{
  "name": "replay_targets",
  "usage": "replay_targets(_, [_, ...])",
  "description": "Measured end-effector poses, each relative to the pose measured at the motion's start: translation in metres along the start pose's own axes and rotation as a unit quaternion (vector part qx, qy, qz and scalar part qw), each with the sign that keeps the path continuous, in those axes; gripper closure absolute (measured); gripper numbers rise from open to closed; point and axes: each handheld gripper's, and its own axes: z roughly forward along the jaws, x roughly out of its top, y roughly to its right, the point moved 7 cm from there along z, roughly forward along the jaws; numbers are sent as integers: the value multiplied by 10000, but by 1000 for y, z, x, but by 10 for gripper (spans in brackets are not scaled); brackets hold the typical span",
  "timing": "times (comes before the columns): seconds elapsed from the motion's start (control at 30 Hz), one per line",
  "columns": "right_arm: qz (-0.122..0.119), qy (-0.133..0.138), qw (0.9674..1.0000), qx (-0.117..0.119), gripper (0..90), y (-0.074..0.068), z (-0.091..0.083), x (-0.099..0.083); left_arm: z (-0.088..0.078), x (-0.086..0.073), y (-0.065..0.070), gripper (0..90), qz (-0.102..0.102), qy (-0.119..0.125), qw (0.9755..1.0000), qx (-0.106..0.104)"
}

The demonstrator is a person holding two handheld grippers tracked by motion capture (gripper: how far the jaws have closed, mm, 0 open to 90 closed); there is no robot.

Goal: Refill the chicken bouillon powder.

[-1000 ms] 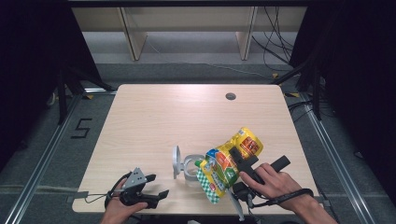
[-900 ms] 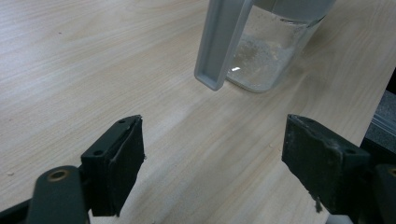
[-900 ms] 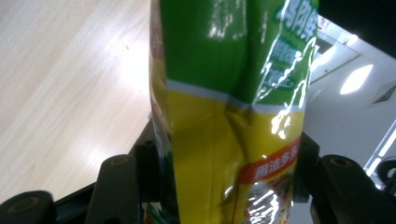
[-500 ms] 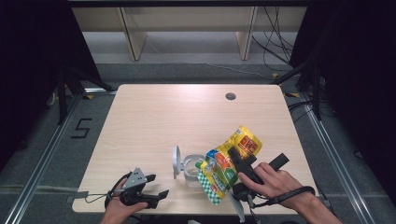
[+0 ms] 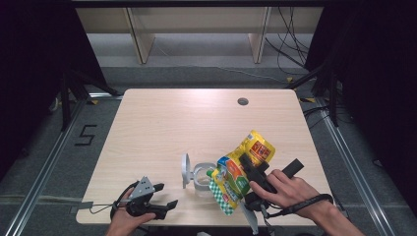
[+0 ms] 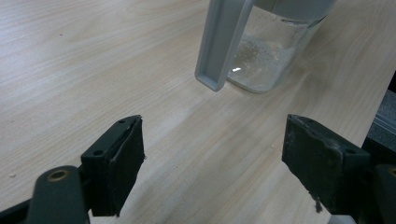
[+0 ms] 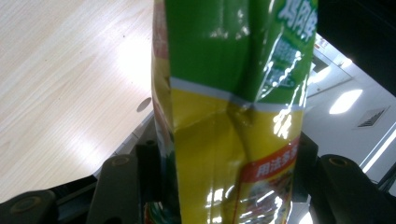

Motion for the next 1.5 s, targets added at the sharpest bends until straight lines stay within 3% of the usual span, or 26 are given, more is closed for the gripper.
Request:
replay_targets(0.03, [51, 11, 10000, 14, 478, -1, 0, 1, -1, 0, 0, 206, 29, -54, 10000, -55])
replay_targets(0.07, [-4, 4, 10000, -22, 479, -1, 0, 1, 1, 1, 1, 205, -33, 66, 10000, -42])
replay_targets(0.17, [12, 57, 10000, 51, 482, -2, 0, 2, 0, 0, 0, 205, 15, -28, 10000, -52])
replay_targets(0.2, [49, 34, 10000, 17, 482, -1, -1, 1, 0, -1, 2, 205, -110, -47, 9999, -55])
replay_targets(0.33, [-56, 75, 10000, 31, 484, 0, 0, 3, 0, 0, 0, 206, 49, -43, 10000, -13])
replay_targets(0.47, [32, 32, 10000, -62, 486, 3, -1, 1, 0, 1, 0, 205, 4, 16, 10000, -36])
replay_targets(0.57, [-131, 83, 9999, 29, 491, 2, 1, 4, 0, 0, 1, 205, -22, -44, 10000, -35])
replay_targets(0.67, [42, 77, 10000, -7, 497, 2, 0, 2, 1, 1, 1, 206, -18, 72, 10000, -30])
replay_targets(0.7, [21, 31, 10000, -42, 498, 3, 0, 2, -1, 0, 0, 206, 41, -40, 10000, -46])
replay_targets(0.77, [-1, 71, 10000, 9, 501, 1, 0, 3, 0, -1, 2, 205, -100, -40, 9999, -37])
replay_targets(0.83, [-48, 116, 9999, 47, 502, 1, 0, 3, 0, 1, 1, 205, 1, 16, 10000, -61])
replay_targets(1.03, [68, 152, 9999, 8, 504, 0, -1, 3, 0, 0, 1, 205, -71, -33, 10000, -53])
replay_targets(1.1, [42, 131, 9999, 16, 504, 0, -2, 3, -1, 0, 0, 206, 35, -49, 10000, -22])
replay_targets(1.13, [10, 141, 9999, -10, 504, 0, -3, 3, 0, -1, 1, 206, -78, -32, 10000, -18])
replay_targets(1.27, [148, 125, 9998, 9, 505, -3, -5, 2, 0, -1, 0, 206, 16, -54, 10000, -24])
replay_targets(1.3, [39, 158, 9999, -31, 505, -2, -6, 2, 0, 0, 0, 206, -1, -42, 10000, -19])
replay_targets(1.4, [105, 132, 9998, -74, 506, -3, -9, 1, 0, 0, 0, 206, -19, -17, 10000, -42])
replay_targets(1.43, [105, 132, 9998, -74, 506, -3, -9, 1, 1, 0, 1, 206, -131, -11, 9999, -47])
replay_targets(1.5, [67, 153, 9998, -71, 506, -4, -10, 1, 0, -1, 0, 206, -96, -17, 9999, -28])
